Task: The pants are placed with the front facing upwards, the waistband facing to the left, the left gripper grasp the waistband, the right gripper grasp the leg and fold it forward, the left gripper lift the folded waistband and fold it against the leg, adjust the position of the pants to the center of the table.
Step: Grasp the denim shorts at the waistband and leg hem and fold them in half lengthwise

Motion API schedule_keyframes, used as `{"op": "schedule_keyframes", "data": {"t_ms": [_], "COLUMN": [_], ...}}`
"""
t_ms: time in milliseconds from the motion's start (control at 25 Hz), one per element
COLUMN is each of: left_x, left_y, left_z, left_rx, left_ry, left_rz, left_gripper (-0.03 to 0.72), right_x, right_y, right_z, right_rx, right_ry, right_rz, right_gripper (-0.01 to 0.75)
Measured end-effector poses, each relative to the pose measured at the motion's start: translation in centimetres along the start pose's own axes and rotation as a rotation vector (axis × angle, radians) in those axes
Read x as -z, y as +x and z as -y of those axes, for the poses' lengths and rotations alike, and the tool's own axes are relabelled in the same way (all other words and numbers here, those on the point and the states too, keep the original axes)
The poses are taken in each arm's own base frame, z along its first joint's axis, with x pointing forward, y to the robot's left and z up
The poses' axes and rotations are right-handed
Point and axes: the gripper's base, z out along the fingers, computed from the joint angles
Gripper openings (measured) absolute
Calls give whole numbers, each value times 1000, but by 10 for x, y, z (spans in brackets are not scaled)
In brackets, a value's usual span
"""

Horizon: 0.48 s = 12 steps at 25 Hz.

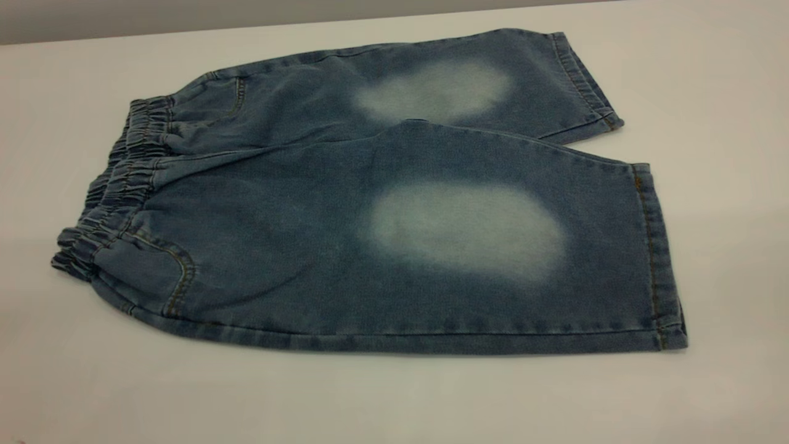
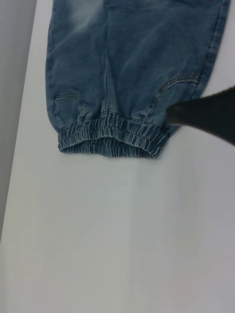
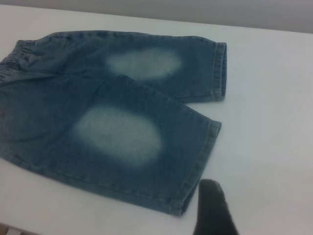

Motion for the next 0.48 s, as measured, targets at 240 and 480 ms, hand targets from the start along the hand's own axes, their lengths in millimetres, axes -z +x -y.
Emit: {"op": "schedule_keyframes", "data": {"t_ms": [240, 480], "left_x": [0, 0], "left_y": [0, 0], "left_z": [0, 0], "left_rx": [0, 0], "left_ry": [0, 0], "left_rz": [0, 0], "left_gripper": [506, 506], "right_x": [0, 0], "right_y": [0, -2], "right_z": [0, -4], "right_rx": [0, -24], "right_ry": [-1, -44], "right_rz": [1, 17], "right_gripper": [372, 372]}}
